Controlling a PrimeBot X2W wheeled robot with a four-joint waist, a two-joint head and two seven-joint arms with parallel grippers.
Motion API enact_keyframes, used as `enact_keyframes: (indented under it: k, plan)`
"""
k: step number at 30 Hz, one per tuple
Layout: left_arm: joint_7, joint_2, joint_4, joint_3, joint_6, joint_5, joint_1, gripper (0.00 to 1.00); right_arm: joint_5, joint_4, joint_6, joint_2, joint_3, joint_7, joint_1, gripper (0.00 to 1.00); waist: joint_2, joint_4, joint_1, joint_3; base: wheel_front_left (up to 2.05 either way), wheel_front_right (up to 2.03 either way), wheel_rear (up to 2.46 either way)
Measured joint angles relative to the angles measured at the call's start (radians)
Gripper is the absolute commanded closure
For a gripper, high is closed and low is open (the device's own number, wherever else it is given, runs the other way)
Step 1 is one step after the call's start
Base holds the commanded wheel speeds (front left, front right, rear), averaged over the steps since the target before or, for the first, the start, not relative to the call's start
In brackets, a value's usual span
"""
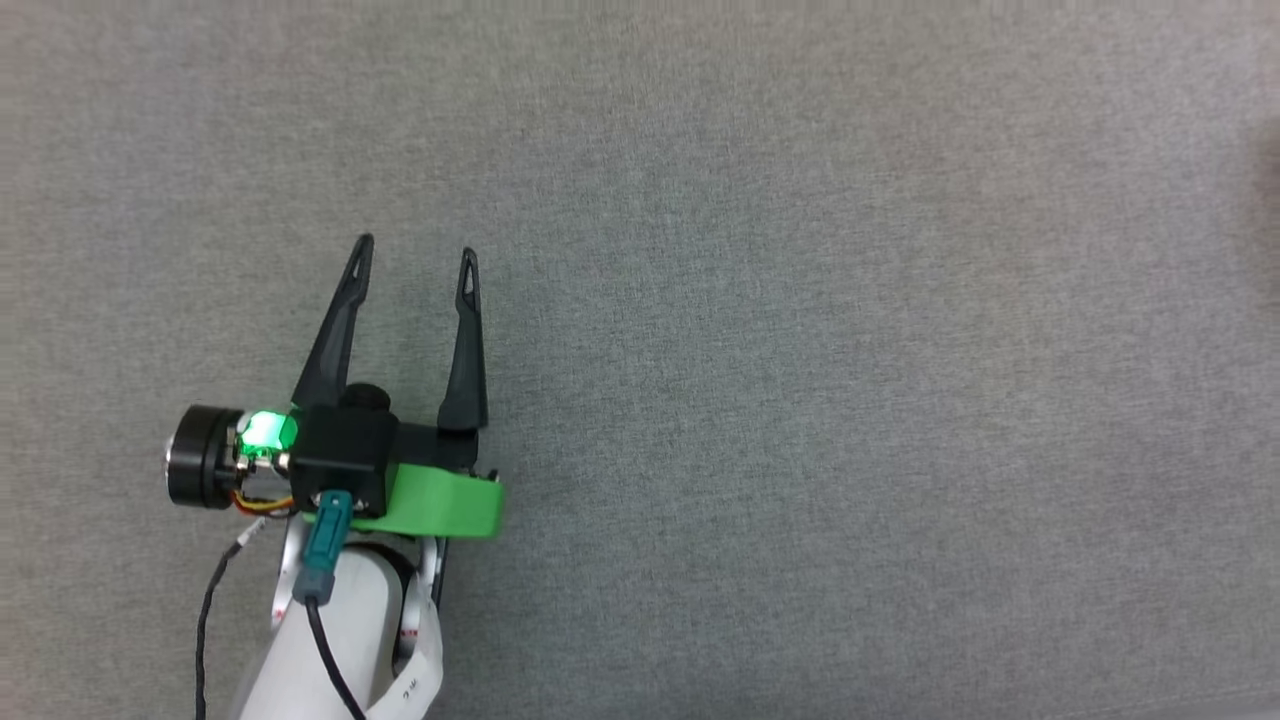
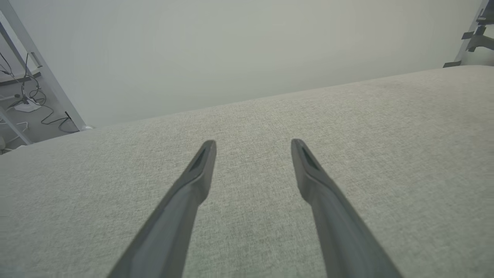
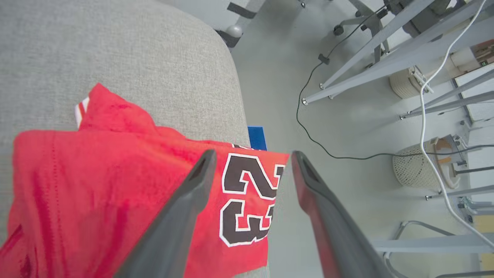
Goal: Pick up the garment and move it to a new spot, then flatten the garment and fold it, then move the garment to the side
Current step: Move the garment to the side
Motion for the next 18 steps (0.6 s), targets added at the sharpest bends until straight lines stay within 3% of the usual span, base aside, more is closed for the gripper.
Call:
enact_keyframes:
  k: [11, 18]
  plan:
    - [0.0, -0.013, 0.026, 0.006, 0.01, -0.031, 0.112, 0.0, -0.138, -0.05, 0.0, 0.118, -0.14, -0.395, 0.01, 0.0, 0.0, 0.03, 0.0, -0.161, 0.0, 0.0, 0.0]
    - [0.0, -0.019, 0.027, 0.019, 0.018, -0.041, 0.157, 0.0, -0.243, -0.274, 0.0, 0.3, -0.278, -0.449, 0.109, 0.0, 0.0, 0.069, 0.0, -0.25, 0.0, 0.0, 0.0]
